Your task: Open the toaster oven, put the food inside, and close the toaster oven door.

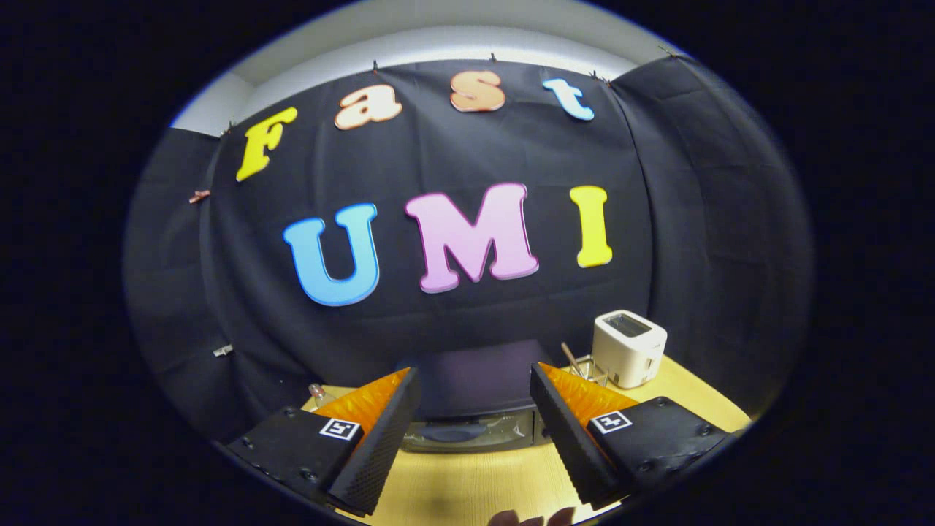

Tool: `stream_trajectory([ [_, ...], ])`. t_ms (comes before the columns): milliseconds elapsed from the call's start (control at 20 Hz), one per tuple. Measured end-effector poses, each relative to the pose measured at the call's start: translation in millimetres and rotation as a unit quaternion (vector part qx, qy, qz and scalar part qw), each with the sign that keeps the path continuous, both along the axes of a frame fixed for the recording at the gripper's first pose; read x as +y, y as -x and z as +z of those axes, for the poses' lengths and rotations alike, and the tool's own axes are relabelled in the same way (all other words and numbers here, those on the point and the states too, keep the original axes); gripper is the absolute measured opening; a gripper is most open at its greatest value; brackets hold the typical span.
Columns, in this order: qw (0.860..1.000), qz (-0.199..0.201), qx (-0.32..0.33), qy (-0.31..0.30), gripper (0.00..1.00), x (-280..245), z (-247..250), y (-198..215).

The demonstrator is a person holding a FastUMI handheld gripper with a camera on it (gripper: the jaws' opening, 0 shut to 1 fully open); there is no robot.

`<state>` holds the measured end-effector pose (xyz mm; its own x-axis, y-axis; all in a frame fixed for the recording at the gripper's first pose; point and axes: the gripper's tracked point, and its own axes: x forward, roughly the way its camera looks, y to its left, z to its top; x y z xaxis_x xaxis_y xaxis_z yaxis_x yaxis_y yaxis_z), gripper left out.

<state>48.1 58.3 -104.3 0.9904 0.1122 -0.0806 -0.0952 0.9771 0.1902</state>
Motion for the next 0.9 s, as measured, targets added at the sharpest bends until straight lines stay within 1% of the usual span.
stream_trajectory([
  [100,0.999,0.003,-0.038,0.023,0.98,-6,27,15],
  [150,0.999,0.010,-0.046,0.025,0.98,-6,38,20],
  [200,0.998,0.026,-0.050,0.015,0.98,4,50,32],
  [250,0.998,0.032,-0.055,0.014,0.98,9,60,38],
  [400,0.995,0.027,-0.086,0.049,0.98,3,97,61],
  [550,0.989,0.025,-0.125,0.081,0.98,11,123,91],
  [650,0.988,0.024,-0.130,0.084,0.98,16,125,96],
  [900,0.992,0.018,-0.098,0.083,0.98,17,108,91],
])
